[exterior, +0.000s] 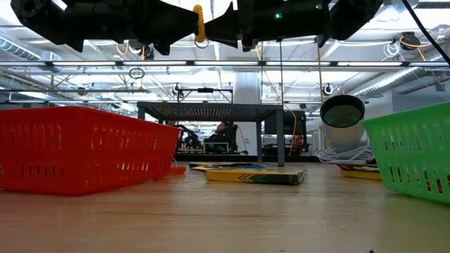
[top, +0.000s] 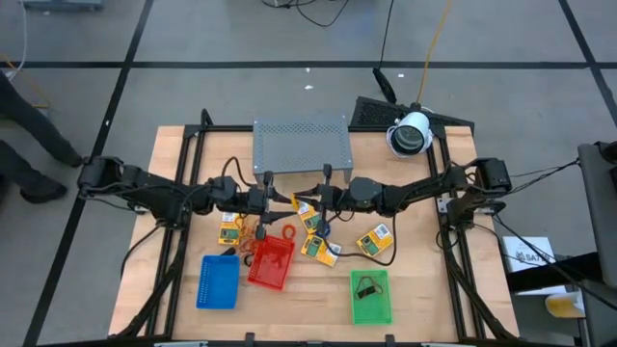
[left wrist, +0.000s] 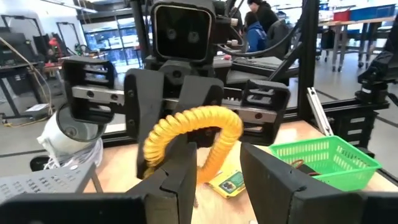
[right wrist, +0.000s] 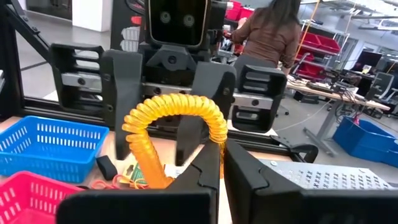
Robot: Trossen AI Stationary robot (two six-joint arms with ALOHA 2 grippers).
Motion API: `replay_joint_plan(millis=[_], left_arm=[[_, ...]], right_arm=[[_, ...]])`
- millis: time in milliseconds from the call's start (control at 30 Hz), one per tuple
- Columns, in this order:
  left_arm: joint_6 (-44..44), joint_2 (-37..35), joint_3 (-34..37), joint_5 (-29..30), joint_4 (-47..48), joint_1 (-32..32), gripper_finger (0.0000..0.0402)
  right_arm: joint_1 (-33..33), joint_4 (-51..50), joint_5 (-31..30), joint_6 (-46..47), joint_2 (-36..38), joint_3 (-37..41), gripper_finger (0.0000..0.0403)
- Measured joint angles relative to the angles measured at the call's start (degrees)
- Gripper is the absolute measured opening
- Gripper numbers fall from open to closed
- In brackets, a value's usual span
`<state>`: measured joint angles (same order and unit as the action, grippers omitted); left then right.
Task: Pick & Place Office Desk Supplies
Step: Put the yellow spring keychain into the blue basket
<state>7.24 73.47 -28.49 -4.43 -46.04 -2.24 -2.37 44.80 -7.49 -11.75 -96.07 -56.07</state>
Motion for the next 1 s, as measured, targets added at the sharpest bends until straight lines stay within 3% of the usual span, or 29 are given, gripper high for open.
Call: replay_joint_plan(millis=[800, 900, 1000], left_arm=[[-0.01, 0.0, 0.0, 0.02, -1.32, -0.02, 0.0133], [0.07, 0.0, 0.0, 0.02, -1.6, -0.02, 0.0119], [0.33, 0.0, 0.0, -0.01, -1.6, -0.02, 0.008]], right_arm=[[0.0, -0.02, -0.18, 0.53, 0.0, 0.0, 0.0], [0.0, -0.02, -0.2, 0.53, 0.02, 0.0, 0.0], [0.0, -0.02, -0.22, 0.53, 0.02, 0.0, 0.0]])
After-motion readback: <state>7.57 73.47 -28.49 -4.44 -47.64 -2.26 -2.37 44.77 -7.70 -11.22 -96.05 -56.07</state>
